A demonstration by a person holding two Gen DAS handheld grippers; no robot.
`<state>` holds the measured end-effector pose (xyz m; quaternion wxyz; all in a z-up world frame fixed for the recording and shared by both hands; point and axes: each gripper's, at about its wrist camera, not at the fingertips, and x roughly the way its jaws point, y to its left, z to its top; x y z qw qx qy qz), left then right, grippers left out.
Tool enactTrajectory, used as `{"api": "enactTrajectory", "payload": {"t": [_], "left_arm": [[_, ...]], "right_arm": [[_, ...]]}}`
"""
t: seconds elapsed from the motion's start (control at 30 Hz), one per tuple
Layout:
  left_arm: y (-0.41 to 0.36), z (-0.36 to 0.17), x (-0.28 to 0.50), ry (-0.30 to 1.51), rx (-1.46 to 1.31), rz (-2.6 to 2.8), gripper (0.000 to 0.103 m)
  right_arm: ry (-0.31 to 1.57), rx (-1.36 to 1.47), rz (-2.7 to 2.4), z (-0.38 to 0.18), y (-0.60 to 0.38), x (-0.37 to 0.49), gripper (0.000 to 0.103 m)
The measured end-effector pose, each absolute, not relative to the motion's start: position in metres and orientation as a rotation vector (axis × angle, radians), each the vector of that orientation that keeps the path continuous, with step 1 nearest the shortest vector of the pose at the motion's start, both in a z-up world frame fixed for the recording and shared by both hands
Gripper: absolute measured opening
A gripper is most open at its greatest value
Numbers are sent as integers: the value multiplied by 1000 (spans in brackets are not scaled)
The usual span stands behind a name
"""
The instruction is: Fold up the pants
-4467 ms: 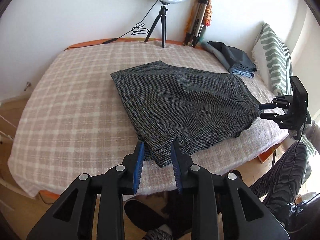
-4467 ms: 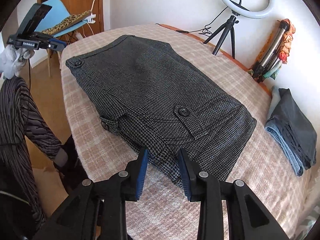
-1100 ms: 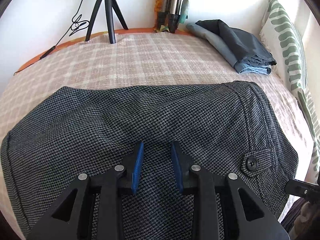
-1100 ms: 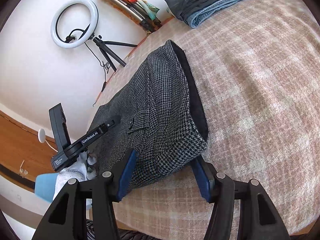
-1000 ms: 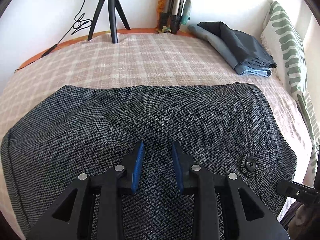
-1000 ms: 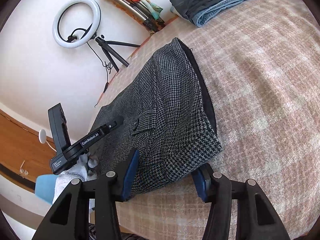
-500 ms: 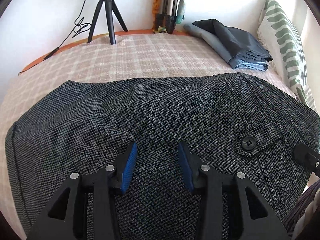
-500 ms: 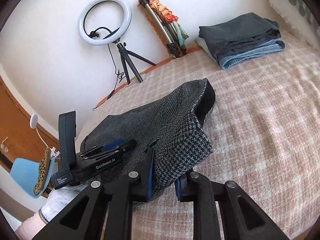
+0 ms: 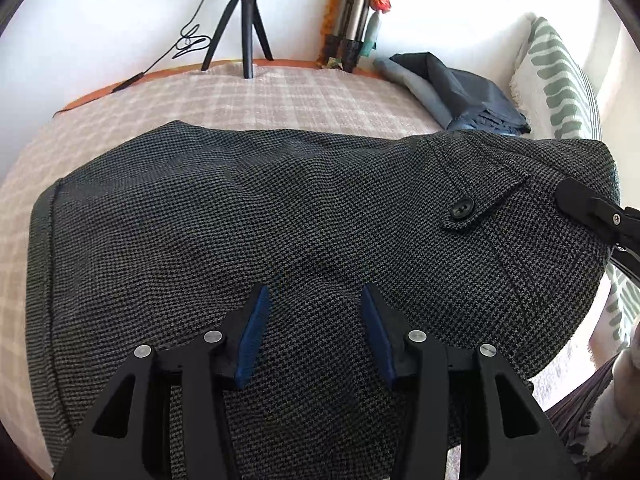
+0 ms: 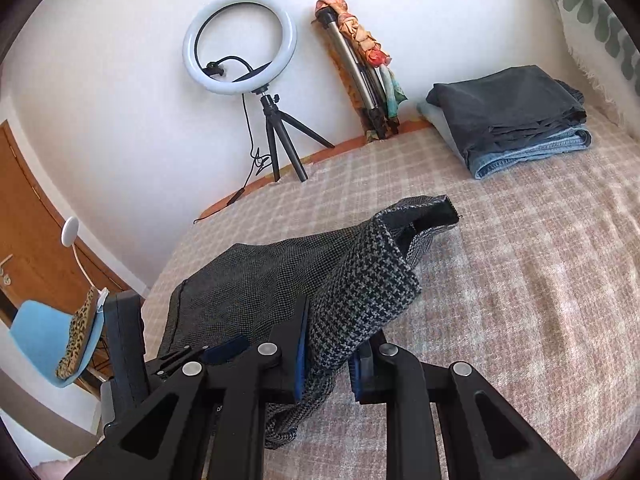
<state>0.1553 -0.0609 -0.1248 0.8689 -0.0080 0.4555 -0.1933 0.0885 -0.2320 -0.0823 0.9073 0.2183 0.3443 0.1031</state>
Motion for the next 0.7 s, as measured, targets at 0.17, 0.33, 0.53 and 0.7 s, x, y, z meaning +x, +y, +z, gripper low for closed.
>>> {"api": "enactTrajectory", "payload": {"t": [0.17,0.33,0.53,0.7], "left_arm": [[4,-89,153,852,-185,-318,46],[87,-69,154,768,-318,-166,46],[175,-64,144,699,-487,-25,46],[204,-66,136,683,-517,19,46]], "right_arm": [[669,291,298,-48,-188,95,16],[655,96,422,-27,-119,97,16],[681,-152,577,-42,-17,95,16],[760,-307,723,-81,52,92,15]]}}
